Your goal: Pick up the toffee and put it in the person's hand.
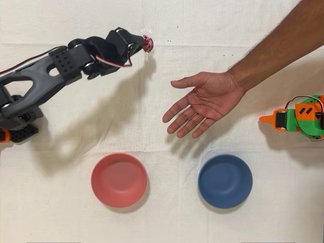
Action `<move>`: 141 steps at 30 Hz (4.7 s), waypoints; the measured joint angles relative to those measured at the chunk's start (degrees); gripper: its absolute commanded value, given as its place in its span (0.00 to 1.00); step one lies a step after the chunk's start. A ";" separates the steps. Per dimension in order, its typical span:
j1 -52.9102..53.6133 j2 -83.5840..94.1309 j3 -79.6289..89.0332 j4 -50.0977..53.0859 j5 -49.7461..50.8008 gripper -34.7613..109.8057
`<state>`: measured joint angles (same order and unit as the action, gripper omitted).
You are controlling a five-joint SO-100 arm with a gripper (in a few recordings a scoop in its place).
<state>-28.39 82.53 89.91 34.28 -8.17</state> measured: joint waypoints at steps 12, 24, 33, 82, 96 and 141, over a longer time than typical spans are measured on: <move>8.17 11.25 0.53 4.31 0.00 0.24; 14.41 11.25 -8.17 3.78 -1.49 0.24; 17.84 6.42 -13.71 -0.88 -2.29 0.24; 22.85 -7.12 -16.08 -7.47 -1.05 0.33; 29.27 14.94 0.09 -6.06 7.12 0.27; 39.64 79.63 60.82 10.99 11.43 0.24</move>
<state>11.25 162.16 150.73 45.26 3.25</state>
